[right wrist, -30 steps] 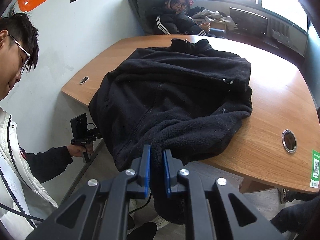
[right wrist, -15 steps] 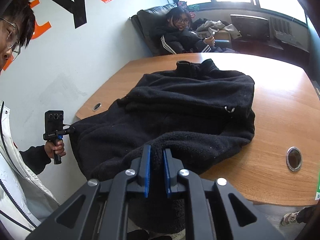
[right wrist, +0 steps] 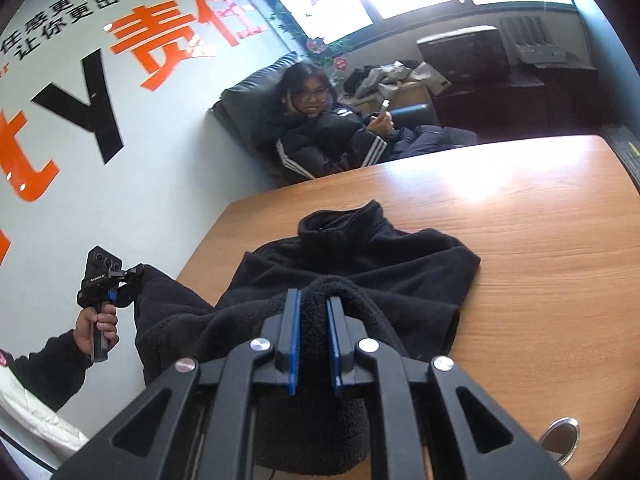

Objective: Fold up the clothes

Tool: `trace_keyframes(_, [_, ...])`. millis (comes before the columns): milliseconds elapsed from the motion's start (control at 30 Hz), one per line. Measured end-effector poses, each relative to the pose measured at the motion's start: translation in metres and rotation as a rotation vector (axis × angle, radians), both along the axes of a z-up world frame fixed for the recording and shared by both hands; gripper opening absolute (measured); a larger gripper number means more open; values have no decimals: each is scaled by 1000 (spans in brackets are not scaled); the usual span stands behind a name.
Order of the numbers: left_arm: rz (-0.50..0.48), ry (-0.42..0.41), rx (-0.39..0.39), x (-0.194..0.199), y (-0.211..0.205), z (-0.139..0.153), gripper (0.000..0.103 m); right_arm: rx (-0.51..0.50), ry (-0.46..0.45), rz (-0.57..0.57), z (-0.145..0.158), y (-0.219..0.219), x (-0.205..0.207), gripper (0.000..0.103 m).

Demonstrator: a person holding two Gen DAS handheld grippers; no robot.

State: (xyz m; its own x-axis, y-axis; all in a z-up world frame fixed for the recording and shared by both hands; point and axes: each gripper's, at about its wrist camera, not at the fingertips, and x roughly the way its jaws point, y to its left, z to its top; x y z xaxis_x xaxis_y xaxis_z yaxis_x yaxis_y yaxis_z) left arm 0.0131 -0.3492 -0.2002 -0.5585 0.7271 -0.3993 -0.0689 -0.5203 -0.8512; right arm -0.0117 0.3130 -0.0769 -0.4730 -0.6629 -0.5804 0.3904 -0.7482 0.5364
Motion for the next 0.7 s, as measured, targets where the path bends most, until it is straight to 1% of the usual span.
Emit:
trace_keyframes(67, [6,-76,-1,-43,-2,-18,9,-1,-73,-28,-17,-3,-39,12])
trace_keyframes(100, [9,-115,-2,-64,-3,-28,10,6,-109,-38,-27,-6,-57,12])
trace_keyframes(167, [-5,-223,14,-102,-7,-62,15,25,-179,-59,-48,-13,-90,13])
trace_keyframes(233, [5,-323,61,-127,-15,-96,25,46,-244,-102,-65,-18,-117,16])
trace_keyframes(267, [19,-368,84,-134,-21,-104,37,53,-271,-126,-71,-19,-128,17])
trace_keyframes(300, [32,-412,106,-142,-26,-111,48,60,-298,-149,-76,-20,-139,21])
trace_keyframes(333, [27,-437,105,-148,-29,-114,51,82,-306,-161,-76,-21,-147,26])
trace_keyframes(367, [8,-440,53,-154,-32,-108,51,112,-302,-166,-73,-22,-152,37])
trace_keyframes(400, [-5,-410,-15,-157,-33,-97,56,148,-268,-171,-63,-20,-156,53])
trace_keyframes(433, [-10,-377,-69,-158,-34,-82,58,179,-223,-170,-50,-19,-158,61])
trace_keyframes(467, [-11,-325,-121,-151,-37,-61,63,216,-172,-160,-35,-19,-159,75])
trace_keyframes(500, [-12,-274,-173,-145,-39,-40,68,259,-117,-145,-19,-19,-159,78])
trace_keyframes(533, [-15,-229,-219,-140,-39,-23,71,300,-60,-112,-3,-21,-155,79])
trace_keyframes(567, [-26,-171,-271,-132,-35,-4,79,340,-3,-69,14,-24,-148,79])
trace_keyframes(600, [-38,-113,-324,-125,-30,15,88,380,54,-26,30,-28,-141,81])
trace_keyframes(633, [-74,-58,-381,-114,-19,29,92,419,91,43,40,-34,-130,83])
trace_keyframes(667, [-134,-27,-435,-104,-5,34,96,458,116,125,47,-43,-117,85])
trace_keyframes(700, [-196,2,-488,-95,10,39,96,497,128,213,47,-52,-103,85])
